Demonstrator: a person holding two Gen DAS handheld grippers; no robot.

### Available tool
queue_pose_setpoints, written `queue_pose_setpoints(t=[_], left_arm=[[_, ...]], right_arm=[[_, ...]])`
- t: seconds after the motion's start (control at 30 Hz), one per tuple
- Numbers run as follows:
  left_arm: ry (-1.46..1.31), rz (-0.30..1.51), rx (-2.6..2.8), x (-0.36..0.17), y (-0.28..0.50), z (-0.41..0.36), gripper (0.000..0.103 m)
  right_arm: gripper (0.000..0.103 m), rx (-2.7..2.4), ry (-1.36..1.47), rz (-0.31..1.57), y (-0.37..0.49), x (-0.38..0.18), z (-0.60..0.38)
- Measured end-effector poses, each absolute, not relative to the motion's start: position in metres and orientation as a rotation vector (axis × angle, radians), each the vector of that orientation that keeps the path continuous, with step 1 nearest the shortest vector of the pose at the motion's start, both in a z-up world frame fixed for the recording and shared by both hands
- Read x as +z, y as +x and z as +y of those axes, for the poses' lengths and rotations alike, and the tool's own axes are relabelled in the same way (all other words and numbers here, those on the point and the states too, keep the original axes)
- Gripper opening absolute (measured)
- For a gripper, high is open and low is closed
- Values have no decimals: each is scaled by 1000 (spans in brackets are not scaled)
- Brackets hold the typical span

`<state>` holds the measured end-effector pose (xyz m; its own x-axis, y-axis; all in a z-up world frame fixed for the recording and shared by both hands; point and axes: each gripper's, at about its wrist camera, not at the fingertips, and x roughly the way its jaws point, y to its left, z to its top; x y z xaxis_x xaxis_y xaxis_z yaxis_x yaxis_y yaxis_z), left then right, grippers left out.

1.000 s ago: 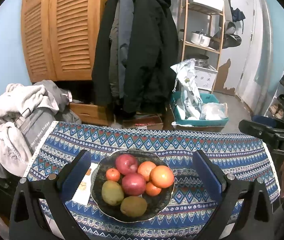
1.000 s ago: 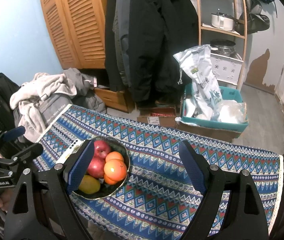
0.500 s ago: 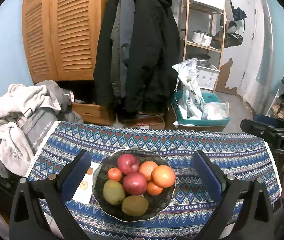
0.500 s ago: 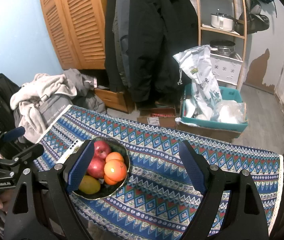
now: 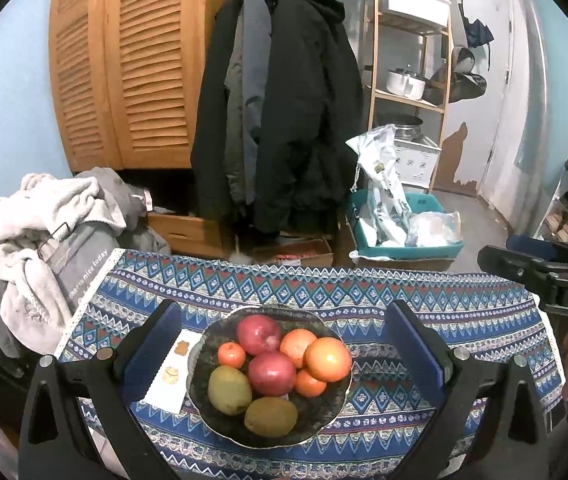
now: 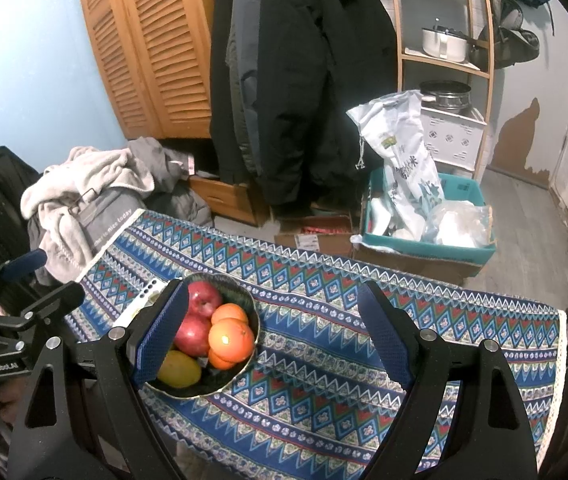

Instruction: Organize fruits

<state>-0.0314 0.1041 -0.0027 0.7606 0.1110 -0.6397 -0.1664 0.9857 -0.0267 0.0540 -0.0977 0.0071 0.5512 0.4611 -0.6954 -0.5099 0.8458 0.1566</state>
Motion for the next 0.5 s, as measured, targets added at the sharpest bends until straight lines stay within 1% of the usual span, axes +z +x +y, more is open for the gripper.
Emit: queue_pose_setpoints(t=[0.5], left_arm=[[-79, 698, 141, -3, -31, 100, 102]], right_arm=[[85, 575, -64, 803, 54, 7, -97]])
